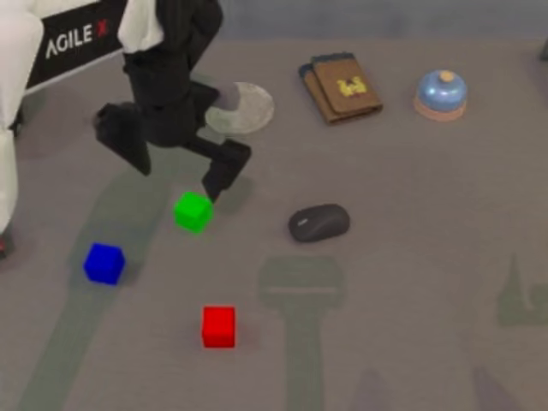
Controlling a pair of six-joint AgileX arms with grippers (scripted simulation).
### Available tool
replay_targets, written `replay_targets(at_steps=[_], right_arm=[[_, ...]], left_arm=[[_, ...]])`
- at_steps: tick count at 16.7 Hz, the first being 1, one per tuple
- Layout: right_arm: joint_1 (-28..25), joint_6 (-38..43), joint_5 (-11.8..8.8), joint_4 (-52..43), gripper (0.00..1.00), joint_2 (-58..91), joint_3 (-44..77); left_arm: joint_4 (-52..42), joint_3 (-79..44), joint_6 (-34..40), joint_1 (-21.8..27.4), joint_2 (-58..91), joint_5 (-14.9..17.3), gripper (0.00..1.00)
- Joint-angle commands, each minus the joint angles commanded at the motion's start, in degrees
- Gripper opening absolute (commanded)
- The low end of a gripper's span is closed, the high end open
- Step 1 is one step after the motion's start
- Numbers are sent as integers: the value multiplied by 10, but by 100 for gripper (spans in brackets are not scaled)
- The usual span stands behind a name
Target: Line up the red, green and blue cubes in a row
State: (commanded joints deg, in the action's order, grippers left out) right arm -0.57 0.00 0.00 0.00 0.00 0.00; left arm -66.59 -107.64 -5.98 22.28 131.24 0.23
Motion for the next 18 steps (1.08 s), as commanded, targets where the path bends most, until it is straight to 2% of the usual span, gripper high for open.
replay_targets(at_steps=[5, 10, 18], right_arm=[[0, 0, 0, 0, 100, 0, 0], [0, 0, 0, 0, 100, 0, 0], [0, 0, 0, 0, 100, 0, 0]], left_arm=[[110, 70, 0, 0, 35, 0, 100], [127, 83, 0, 1, 42, 0, 100], [127, 83, 0, 1, 42, 0, 40]])
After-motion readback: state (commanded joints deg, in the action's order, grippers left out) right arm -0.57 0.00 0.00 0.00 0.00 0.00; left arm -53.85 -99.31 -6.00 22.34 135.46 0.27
